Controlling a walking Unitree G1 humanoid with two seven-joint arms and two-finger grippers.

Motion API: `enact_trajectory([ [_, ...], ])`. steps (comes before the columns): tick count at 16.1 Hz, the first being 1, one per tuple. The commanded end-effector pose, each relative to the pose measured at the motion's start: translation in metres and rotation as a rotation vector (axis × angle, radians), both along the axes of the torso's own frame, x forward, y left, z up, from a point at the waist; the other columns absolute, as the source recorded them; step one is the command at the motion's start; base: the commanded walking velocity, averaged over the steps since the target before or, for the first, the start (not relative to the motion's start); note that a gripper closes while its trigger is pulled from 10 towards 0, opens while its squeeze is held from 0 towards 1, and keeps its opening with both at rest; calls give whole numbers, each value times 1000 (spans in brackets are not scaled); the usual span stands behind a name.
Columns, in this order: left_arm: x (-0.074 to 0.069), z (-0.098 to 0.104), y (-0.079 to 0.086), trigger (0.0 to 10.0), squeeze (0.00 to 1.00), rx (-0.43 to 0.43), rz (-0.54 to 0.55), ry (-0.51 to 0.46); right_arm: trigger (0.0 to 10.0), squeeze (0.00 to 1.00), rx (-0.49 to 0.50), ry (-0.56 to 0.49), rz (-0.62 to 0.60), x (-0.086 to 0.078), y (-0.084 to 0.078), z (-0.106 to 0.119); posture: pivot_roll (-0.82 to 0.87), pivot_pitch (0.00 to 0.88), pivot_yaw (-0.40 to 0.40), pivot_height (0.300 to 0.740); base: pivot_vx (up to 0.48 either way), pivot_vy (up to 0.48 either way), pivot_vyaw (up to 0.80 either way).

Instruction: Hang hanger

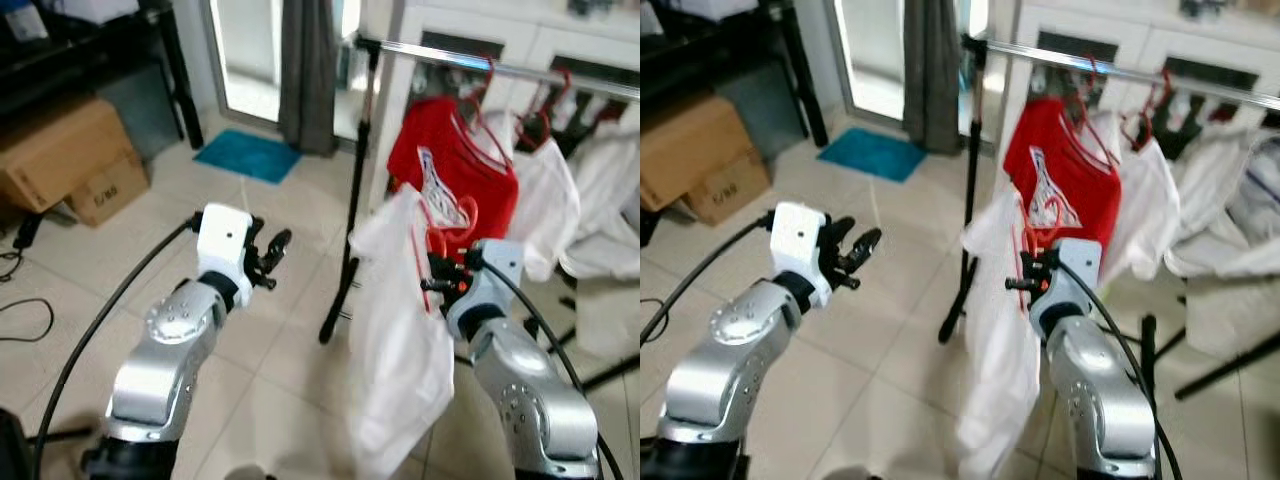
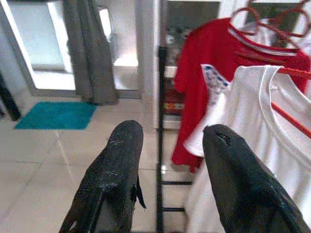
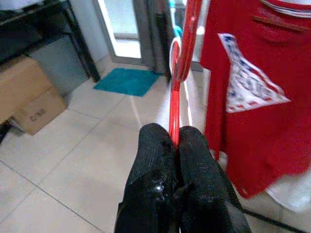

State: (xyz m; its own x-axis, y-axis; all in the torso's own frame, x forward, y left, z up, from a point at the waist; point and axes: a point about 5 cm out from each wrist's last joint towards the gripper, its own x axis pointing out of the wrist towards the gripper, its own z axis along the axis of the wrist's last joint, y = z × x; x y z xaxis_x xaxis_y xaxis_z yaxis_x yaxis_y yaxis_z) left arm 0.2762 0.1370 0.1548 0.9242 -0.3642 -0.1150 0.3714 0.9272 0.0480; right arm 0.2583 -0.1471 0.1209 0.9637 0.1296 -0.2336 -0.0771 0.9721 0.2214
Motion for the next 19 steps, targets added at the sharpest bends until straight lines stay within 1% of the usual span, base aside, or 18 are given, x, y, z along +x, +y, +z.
enact_trajectory([
  [1,1,2,7,10000,0,10,23,-4,10000,0,9,-30,22,2,6,7,16,53,-21,740,326,0,0],
  [12,1,2,6,10000,0,19,15,-2,10000,0,9,-20,27,3,6,5,21,55,-16,740,326,0,0],
  [19,-2,0,5,10000,0,39,-14,7,10000,0,-3,-22,28,1,4,5,20,58,-19,740,327,0,0],
])
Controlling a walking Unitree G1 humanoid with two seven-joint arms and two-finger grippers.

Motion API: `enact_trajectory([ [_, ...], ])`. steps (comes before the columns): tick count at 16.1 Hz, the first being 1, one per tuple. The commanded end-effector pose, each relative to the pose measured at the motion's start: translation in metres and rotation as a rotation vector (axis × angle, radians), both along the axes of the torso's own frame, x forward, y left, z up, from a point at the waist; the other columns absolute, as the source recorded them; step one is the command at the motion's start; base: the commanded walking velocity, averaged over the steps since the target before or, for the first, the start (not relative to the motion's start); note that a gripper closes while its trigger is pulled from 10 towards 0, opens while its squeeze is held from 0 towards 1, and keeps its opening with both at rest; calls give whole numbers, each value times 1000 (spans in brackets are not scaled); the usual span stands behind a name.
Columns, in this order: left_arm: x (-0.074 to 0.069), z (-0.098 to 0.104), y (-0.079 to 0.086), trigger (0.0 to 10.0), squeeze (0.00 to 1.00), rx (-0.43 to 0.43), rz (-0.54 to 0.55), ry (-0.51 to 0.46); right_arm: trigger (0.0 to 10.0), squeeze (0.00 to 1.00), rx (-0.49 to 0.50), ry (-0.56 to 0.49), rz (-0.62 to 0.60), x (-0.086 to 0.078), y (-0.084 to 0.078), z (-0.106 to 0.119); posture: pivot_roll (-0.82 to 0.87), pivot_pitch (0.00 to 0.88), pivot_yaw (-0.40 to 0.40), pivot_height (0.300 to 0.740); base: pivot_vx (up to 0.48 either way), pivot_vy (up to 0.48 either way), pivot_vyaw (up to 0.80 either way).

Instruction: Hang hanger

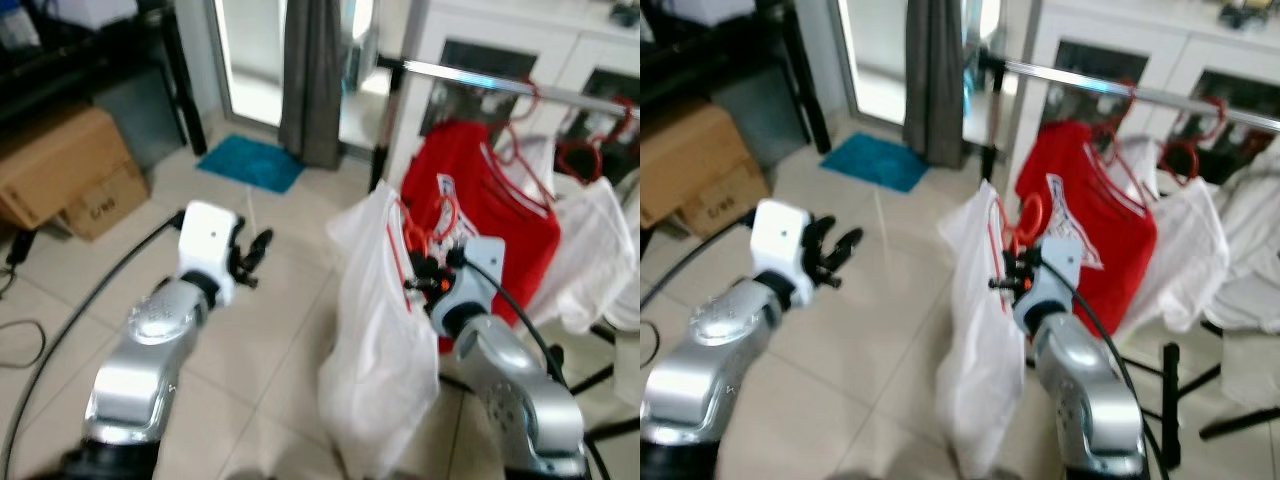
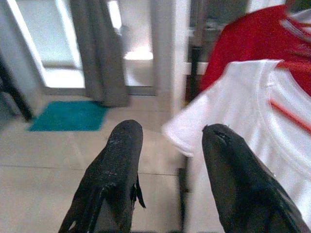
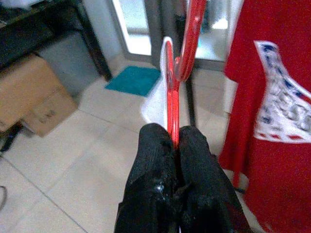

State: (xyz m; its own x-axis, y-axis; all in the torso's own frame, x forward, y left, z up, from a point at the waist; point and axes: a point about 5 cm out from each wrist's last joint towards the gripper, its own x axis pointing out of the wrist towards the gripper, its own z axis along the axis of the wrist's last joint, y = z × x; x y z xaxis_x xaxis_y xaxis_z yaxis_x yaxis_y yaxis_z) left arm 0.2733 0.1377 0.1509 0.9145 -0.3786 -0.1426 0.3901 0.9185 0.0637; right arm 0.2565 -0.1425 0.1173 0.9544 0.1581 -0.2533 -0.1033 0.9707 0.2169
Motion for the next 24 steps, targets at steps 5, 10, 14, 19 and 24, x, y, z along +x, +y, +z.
enact_trajectory([
  [5,0,3,4,10000,0,18,-4,-14,10000,0,0,-40,7,3,1,8,22,47,-22,740,325,0,-560],
  [10,0,2,3,10000,0,24,-11,-15,10000,0,-20,-56,14,4,0,10,22,35,-28,740,326,0,-480],
  [14,0,2,3,10000,0,29,-15,-20,10000,0,2,-76,46,5,5,12,33,22,-31,740,325,0,0],
  [19,1,3,3,10000,0,33,-19,-27,10000,0,-27,-97,105,7,14,15,35,10,-37,740,322,0,298],
  [24,1,3,2,10000,0,33,-25,-30,10000,0,6,-123,50,12,9,20,37,8,-39,740,322,0,304],
])
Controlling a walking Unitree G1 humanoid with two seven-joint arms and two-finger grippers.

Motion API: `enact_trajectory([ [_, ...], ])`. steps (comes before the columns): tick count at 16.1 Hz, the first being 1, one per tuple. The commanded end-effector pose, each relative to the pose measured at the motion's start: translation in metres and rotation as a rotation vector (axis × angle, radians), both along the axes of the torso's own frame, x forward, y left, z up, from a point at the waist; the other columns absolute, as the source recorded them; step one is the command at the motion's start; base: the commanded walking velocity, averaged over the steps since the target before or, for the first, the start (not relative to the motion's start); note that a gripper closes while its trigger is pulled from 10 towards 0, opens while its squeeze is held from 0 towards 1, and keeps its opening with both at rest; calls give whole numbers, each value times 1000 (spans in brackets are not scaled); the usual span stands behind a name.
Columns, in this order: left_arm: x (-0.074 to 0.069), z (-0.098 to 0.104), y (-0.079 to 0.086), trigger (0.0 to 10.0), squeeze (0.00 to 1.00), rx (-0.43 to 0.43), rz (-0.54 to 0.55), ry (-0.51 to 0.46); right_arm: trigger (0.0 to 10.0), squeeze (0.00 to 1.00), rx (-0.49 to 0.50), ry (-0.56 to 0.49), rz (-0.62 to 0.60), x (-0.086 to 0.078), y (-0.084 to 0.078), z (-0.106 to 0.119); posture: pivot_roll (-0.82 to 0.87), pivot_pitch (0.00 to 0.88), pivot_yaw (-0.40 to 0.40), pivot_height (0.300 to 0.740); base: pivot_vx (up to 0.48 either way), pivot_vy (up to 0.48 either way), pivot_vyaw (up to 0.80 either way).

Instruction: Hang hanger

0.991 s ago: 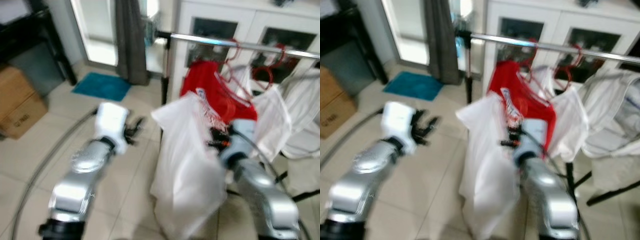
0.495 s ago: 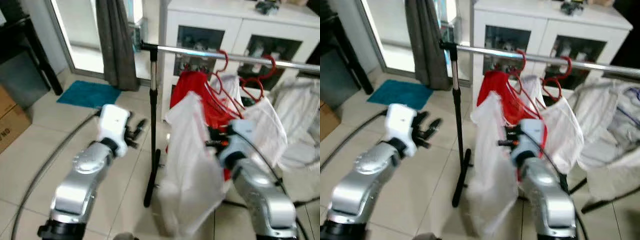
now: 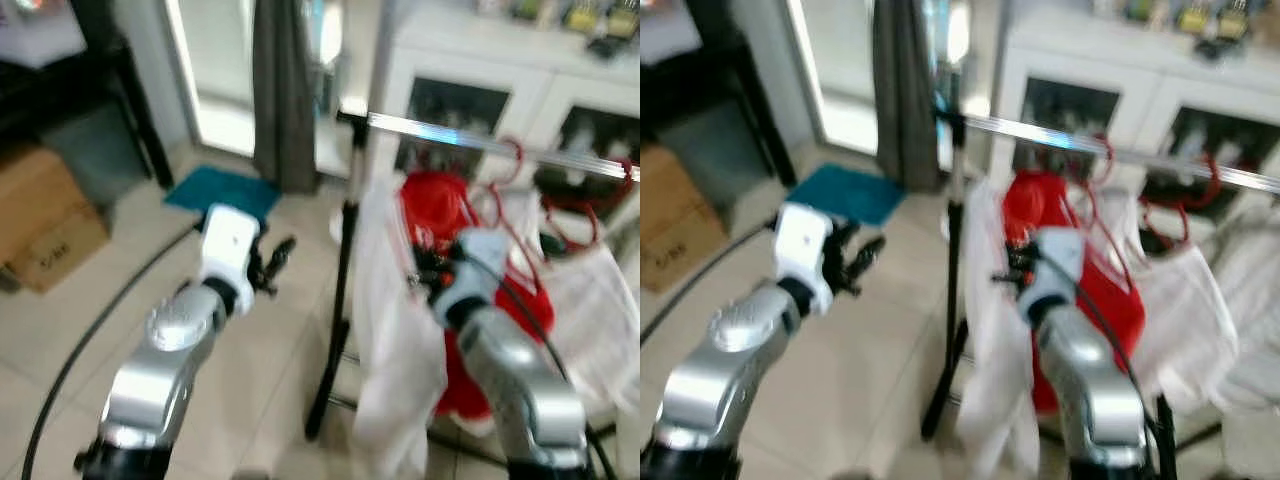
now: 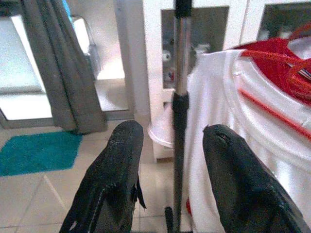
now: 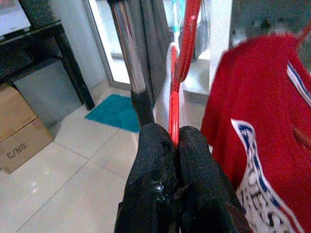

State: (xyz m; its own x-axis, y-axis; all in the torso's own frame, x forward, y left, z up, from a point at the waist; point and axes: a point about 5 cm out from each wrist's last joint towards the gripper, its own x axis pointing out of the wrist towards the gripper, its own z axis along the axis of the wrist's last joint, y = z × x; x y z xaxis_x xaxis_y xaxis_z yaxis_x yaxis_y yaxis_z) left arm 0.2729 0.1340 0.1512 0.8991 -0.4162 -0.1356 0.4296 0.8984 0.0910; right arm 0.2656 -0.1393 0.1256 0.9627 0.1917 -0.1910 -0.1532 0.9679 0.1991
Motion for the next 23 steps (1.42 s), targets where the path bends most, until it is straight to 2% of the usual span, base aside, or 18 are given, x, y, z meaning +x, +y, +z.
enact_trajectory([
  [1,1,3,7,10000,0,13,19,-14,10000,0,5,-72,7,4,5,14,36,10,-38,740,315,0,0],
  [5,1,2,6,10000,0,22,1,-7,10000,0,-44,-148,-25,5,1,24,34,18,-31,740,315,0,0],
  [8,2,3,5,10000,0,22,-11,-9,10000,0,-67,-168,-49,7,-1,30,27,25,-31,740,311,0,0],
  [11,-2,5,-3,10000,0,5,-125,-11,10000,0,-105,-164,-124,15,-10,36,22,27,-30,740,0,0,0],
  [14,-10,10,-16,10000,0,-2,-317,-4,10000,0,-146,-152,-135,34,-20,40,18,26,-28,740,0,0,0],
  [16,-12,12,-18,10000,0,12,-384,8,10000,0,-136,-147,-132,48,-24,46,19,25,-31,740,0,0,0],
  [17,-13,15,-19,10000,0,11,-432,12,10000,0,-157,-130,-110,61,-23,49,24,22,-32,740,0,0,0],
  [20,-19,19,-20,10000,0,12,-549,49,10000,0,-176,-68,-99,83,-23,48,27,20,-35,740,0,0,0],
  [23,-21,19,-18,10000,0,16,-567,61,10000,0,-105,-37,-142,97,-27,47,30,21,-34,740,0,0,0],
])
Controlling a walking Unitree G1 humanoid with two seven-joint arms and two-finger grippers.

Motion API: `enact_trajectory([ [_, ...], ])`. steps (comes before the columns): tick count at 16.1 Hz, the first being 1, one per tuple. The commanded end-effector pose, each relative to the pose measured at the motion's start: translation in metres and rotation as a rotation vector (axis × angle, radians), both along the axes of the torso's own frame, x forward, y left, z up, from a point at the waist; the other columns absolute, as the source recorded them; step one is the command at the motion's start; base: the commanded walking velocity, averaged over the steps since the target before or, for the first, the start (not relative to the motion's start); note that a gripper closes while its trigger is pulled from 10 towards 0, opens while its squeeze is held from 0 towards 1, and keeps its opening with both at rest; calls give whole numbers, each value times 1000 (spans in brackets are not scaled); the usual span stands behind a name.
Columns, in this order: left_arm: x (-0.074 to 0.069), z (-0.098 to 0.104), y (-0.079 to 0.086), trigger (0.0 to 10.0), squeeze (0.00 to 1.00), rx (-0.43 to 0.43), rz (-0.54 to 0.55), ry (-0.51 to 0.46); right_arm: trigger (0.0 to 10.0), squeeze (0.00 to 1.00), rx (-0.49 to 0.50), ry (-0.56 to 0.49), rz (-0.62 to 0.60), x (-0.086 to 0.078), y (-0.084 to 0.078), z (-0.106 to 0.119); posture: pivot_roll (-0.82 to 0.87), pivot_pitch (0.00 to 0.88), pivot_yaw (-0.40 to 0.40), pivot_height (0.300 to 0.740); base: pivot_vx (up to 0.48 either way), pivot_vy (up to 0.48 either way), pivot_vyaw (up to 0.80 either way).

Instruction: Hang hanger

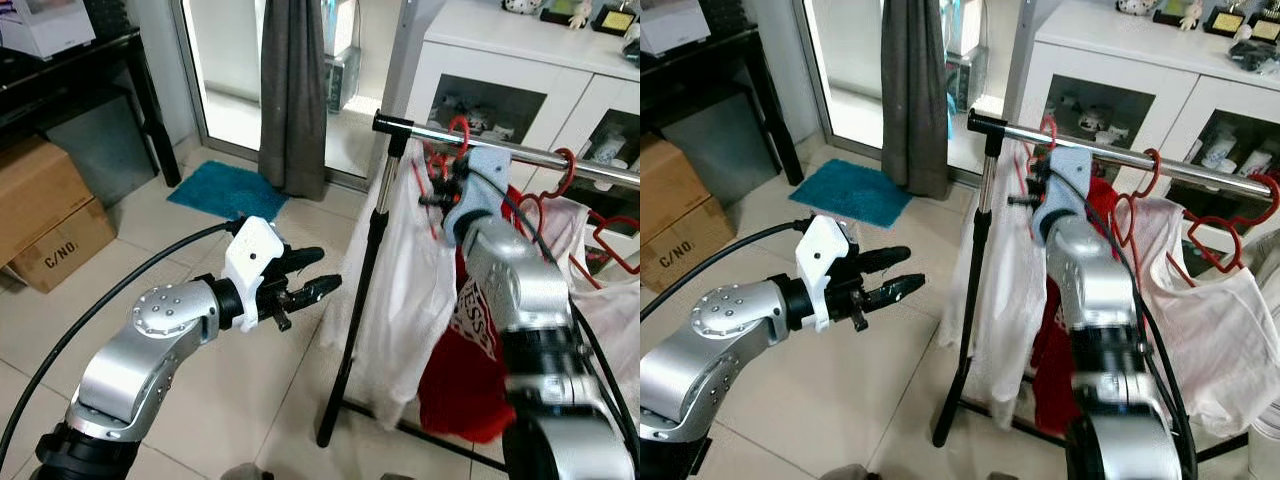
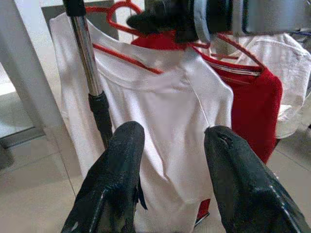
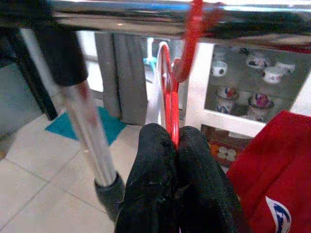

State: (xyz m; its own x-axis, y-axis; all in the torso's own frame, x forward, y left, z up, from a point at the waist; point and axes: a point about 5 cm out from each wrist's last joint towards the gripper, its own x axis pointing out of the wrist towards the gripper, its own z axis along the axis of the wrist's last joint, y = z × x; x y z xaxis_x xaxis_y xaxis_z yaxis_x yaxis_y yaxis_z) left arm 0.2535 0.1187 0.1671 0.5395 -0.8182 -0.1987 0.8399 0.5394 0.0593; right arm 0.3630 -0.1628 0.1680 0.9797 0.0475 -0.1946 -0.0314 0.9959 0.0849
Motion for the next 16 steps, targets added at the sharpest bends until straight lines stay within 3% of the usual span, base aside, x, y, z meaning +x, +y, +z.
enact_trajectory([
  [1,-1,3,-2,10000,0,-3,-21,-2,10000,0,25,-21,-24,5,-6,5,34,24,-32,740,0,0,0],
  [4,-4,2,0,10000,0,9,-36,18,10000,0,19,49,-29,17,-10,-1,38,24,-34,740,0,0,0],
  [8,-5,1,1,10000,0,11,-35,23,10000,0,2,109,10,8,-11,-17,31,25,-40,740,0,0,0],
  [9,-5,1,1,10000,0,8,-34,24,10000,71,12,102,19,3,-12,-18,29,25,-40,740,0,0,0],
  [10,-5,1,1,10000,0,6,-33,25,10000,1000,15,90,27,0,-13,-18,26,26,-40,740,0,0,0],
  [13,-4,0,2,10000,0,-6,6,2,10000,1000,86,-52,127,-20,-9,1,11,29,-27,740,0,0,0],
  [15,6,-1,4,10000,0,14,125,-51,10000,1000,105,-120,189,-32,-7,13,7,31,-23,740,0,0,0],
  [16,15,-1,7,10000,0,-2,240,-94,10000,1000,134,-184,218,-41,-4,23,4,31,-22,740,0,0,0],
])
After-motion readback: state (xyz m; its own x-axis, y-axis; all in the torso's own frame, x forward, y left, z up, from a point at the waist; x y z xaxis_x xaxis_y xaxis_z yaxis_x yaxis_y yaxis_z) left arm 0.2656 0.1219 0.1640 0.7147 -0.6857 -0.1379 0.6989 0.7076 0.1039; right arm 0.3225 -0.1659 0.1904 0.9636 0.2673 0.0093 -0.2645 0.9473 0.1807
